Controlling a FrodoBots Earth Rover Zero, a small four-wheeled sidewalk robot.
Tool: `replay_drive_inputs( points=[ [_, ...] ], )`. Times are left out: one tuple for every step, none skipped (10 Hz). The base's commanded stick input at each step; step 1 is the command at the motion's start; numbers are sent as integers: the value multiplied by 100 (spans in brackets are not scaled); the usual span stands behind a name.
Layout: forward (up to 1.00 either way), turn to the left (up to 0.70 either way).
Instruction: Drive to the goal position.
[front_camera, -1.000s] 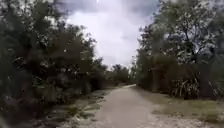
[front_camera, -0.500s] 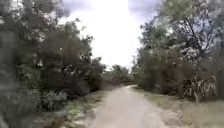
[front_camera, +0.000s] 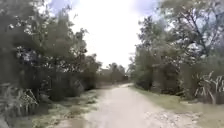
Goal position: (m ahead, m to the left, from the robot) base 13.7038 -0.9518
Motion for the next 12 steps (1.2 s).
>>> replay_drive_inputs(
  points=[
    [85, 0],
    [85, 0],
    [85, 0],
    [85, 0],
    [85, 0],
    [85, 0],
    [85, 0],
    [85, 0],
    [85, 0],
    [85, 0],
    [85, 0],
    [85, 0]
  ],
)
